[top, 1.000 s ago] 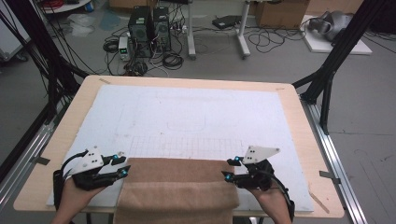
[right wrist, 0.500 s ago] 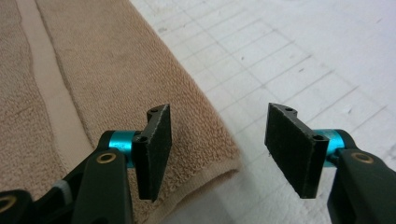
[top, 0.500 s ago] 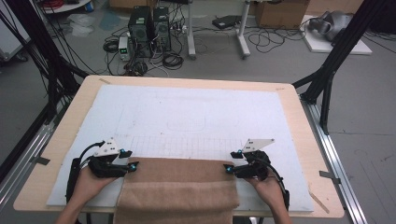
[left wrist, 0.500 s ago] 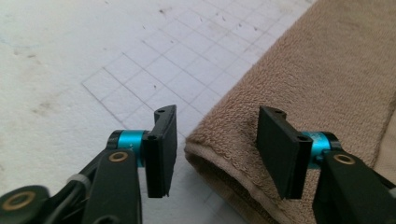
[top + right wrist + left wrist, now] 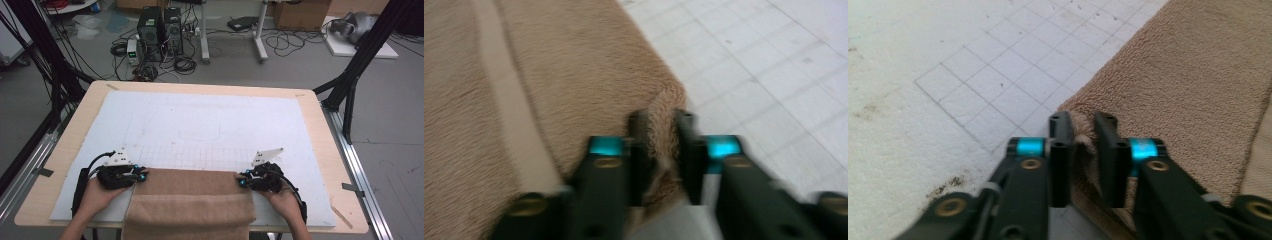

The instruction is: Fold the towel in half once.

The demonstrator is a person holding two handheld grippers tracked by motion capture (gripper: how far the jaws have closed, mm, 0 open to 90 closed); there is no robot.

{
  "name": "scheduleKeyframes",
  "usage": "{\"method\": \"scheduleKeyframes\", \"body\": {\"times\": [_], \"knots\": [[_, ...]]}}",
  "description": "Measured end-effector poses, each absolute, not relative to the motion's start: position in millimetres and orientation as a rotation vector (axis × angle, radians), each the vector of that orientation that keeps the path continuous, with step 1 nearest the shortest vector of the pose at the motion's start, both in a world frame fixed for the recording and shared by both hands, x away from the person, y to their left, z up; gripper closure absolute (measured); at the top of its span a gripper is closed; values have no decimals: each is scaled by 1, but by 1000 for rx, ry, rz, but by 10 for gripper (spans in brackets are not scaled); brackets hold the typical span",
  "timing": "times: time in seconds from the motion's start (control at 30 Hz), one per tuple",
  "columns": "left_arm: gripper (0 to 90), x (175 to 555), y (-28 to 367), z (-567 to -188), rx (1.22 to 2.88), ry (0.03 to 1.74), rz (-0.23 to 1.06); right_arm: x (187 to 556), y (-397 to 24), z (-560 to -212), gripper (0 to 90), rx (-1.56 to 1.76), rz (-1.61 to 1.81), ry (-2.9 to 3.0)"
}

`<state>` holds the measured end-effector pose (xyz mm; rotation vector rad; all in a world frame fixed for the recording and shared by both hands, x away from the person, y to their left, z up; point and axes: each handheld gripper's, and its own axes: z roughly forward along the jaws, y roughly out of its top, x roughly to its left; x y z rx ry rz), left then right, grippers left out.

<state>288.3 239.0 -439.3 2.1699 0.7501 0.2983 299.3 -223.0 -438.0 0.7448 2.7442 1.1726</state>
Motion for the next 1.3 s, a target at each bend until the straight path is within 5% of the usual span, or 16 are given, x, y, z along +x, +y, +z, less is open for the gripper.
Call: {"method": "scheduleKeyframes", "body": {"times": [0.4, 1.07, 1.17, 1.3], "knots": [[849, 308, 227, -415, 2110, 768, 428, 316, -233, -409, 840, 770, 1151, 2646], [851, 402, 222, -327, 1979, 912, 557, 415, -240, -327, 838, 879, 1152, 2466], [824, 406, 228, -330, 2002, 971, 594, 420, -234, -328, 651, 894, 1164, 2448], [651, 402, 242, -345, 2008, 1009, 585, 417, -232, -346, 581, 944, 1156, 2506]]}}
